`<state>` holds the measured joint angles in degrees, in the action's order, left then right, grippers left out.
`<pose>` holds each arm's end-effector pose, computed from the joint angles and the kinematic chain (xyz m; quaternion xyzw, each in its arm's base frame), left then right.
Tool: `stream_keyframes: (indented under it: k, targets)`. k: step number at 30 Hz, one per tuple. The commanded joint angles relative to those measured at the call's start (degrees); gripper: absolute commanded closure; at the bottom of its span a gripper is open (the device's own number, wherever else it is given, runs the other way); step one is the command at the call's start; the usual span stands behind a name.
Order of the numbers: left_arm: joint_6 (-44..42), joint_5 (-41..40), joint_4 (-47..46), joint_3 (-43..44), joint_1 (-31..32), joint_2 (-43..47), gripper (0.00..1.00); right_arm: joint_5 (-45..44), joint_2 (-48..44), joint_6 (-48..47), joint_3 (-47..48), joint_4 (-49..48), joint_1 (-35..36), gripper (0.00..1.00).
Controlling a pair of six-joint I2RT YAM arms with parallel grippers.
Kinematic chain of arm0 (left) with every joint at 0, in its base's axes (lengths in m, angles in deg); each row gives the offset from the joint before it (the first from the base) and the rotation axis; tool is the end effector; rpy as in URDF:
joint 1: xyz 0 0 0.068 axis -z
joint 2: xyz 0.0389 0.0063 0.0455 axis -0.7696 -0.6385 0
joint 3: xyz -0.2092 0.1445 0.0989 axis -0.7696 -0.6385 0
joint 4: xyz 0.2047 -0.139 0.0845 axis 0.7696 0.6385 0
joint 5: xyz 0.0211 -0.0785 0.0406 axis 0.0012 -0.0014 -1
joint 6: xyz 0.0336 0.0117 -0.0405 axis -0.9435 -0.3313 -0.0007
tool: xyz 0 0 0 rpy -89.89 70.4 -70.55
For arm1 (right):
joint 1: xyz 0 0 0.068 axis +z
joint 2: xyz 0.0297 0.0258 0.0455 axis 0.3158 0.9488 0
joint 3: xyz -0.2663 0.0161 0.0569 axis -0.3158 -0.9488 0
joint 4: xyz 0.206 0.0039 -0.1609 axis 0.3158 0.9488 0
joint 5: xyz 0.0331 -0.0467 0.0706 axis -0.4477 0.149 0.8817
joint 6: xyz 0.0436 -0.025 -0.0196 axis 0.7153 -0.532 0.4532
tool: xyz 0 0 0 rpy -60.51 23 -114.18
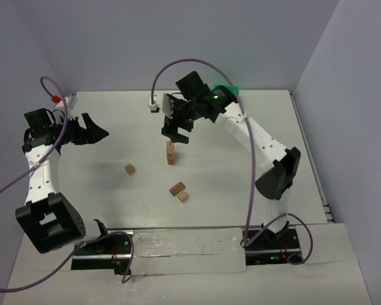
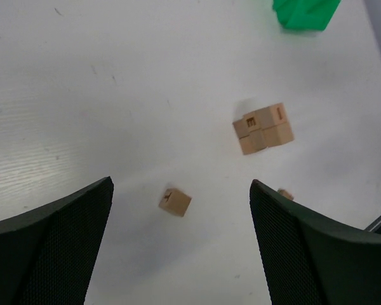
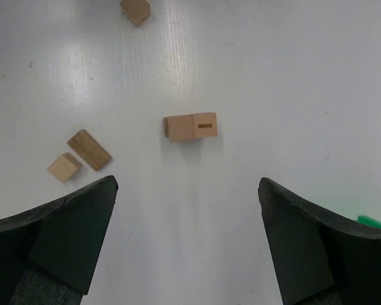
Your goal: Build the wood block tower
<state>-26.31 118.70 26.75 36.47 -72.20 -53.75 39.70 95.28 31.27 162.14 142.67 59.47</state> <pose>0.2671 0.0784 0.3120 0.0512 0.8514 -0.2817 0.4395 0.2897 0.2711 0.4014 -0.6560 0.6391 0.1895 0.3539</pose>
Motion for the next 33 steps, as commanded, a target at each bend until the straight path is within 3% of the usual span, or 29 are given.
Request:
stream_keyframes:
  k: [1, 3, 4, 8, 15, 24, 33]
  targets:
    - [-25.4, -2.3, 13.6, 3.5, 0.3, 0.7, 0.08, 5.5, -7.5, 6.3, -9.1, -2.9, -3.1, 0.00]
    - [-34.1, -2.6, 19.1, 2.2, 1.1, 0.7, 0.11, 5.8, -11.9, 7.3, -18.2, -5.0, -3.7, 0.00]
    - [-42.5, -3.5, 20.8, 0.6, 1.7, 1.3, 0.11, 5.7, -14.2, 8.0, -22.9, -6.7, -4.0, 0.00]
    - [-63.1, -9.7, 22.7, -6.7, 5.8, 3.7, 0.18, 6.8, -20.4, 11.4, -34.8, -10.9, -5.8, 0.00]
    - [-87.1, -17.6, 21.4, -12.7, 14.3, 1.9, 0.27, 12.2, -22.6, 14.3, -42.3, -12.4, -13.4, 0.00]
    - [-103.5, -16.4, 24.6, -4.3, 19.4, -11.8, 0.28, 13.2, -24.4, 14.9, -45.3, -12.9, -20.1, 0.00]
    - [-108.1, -17.3, 29.1, 3.9, 24.6, -23.1, 0.32, 13.5, -23.5, 13.8, -45.1, -11.4, -23.3, 0.00]
